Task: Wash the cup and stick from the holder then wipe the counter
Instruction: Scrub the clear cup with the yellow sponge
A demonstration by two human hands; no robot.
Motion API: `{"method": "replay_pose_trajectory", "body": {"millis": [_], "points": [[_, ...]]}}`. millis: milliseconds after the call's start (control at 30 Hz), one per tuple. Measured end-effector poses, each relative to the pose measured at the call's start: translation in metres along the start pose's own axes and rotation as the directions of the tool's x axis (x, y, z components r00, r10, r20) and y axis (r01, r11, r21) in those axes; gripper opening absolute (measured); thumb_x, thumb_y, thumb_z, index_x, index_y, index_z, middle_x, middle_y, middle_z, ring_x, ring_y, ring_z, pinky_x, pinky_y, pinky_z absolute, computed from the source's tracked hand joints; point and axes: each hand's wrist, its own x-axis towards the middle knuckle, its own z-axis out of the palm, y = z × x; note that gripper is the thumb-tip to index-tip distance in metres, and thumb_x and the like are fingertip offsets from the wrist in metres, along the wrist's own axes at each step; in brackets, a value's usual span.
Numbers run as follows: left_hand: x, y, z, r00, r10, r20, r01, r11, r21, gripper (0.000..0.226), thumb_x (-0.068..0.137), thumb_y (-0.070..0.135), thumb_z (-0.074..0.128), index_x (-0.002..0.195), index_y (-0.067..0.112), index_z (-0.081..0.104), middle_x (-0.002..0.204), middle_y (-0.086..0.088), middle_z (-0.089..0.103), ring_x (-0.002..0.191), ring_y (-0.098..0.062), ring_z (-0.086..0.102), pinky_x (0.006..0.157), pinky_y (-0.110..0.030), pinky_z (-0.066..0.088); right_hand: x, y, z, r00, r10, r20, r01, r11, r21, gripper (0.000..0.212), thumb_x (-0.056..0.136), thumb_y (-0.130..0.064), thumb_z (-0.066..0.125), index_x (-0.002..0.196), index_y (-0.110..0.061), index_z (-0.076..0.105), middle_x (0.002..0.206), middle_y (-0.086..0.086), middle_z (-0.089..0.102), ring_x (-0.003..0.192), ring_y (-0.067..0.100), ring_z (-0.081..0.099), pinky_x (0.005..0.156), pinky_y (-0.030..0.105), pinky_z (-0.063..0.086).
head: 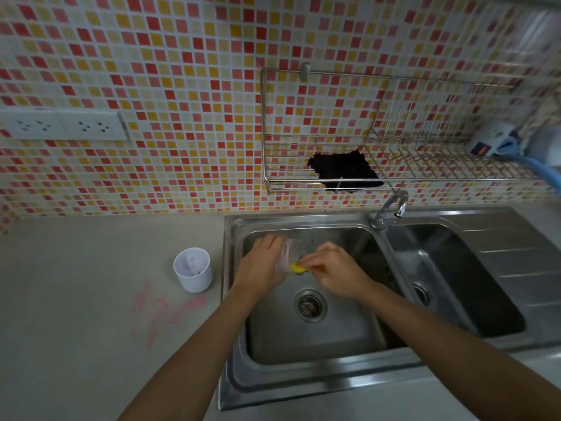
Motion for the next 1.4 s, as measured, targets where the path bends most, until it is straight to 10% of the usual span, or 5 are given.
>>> {"method": "replay_pose_trajectory", "body": {"millis": [200,400,600,833,1400], "points": [[0.009,0.023,0.0,0.999,-0.021,0.043,0.02,0.999,0.03,0.075,0.068,0.022,0.079,0.134,0.021,0.044,0.134,0.0,0.049,0.124,-0.021,0.046,0.095,-0.036,0.048,-0.007,0.022,-0.011,0.97,-0.195,-0.144,0.142,0.939,-0.312,0.041,0.067,-0.006,0.075,0.101,-0.029,0.074,0.111,-0.015,0.069,0.088,0.022,0.055,0.069,0.033,0.044],[0.016,0.044,0.016,0.997,-0.077,0.007,0.076,0.996,0.052,0.062,0.075,0.024,0.073,0.131,0.019,0.047,0.132,-0.002,0.051,0.121,-0.022,0.048,0.096,-0.033,0.045,-0.024,0.025,-0.009,0.981,0.185,-0.049,-0.15,0.903,0.403,0.028,0.079,0.003,0.066,0.098,-0.015,0.077,0.105,-0.008,0.071,0.076,0.001,0.061,0.072,0.005,0.043],[0.02,0.073,0.043,0.987,-0.118,0.105,0.113,0.992,0.059,0.064,0.074,0.033,0.073,0.129,0.019,0.045,0.128,-0.001,0.048,0.12,-0.024,0.047,0.093,-0.041,0.048,-0.022,0.089,-0.019,0.962,-0.263,0.071,0.272,0.94,-0.204,0.045,0.066,-0.007,0.077,0.105,-0.029,0.073,0.112,-0.017,0.068,0.092,0.023,0.053,0.073,0.036,0.042],[0.018,0.075,0.062,0.978,-0.189,0.086,0.188,0.982,0.021,0.068,0.069,0.019,0.075,0.131,0.02,0.047,0.129,-0.002,0.051,0.119,-0.025,0.05,0.096,-0.042,0.046,-0.05,0.097,-0.002,0.998,-0.035,0.045,0.019,0.946,0.325,0.03,0.082,-0.004,0.068,0.109,-0.018,0.073,0.113,-0.008,0.07,0.089,0.023,0.055,0.087,0.034,0.044],[0.014,0.092,0.073,0.963,-0.269,-0.024,0.254,0.933,-0.255,0.088,0.056,0.036,0.086,0.128,0.019,0.038,0.125,0.002,0.047,0.113,-0.014,0.048,0.092,-0.027,0.044,-0.049,0.113,-0.017,0.916,-0.36,-0.176,0.366,0.93,0.004,0.02,0.087,-0.016,0.062,0.105,-0.022,0.068,0.102,-0.013,0.067,0.084,0.015,0.044,0.077,0.014,0.038]]}}
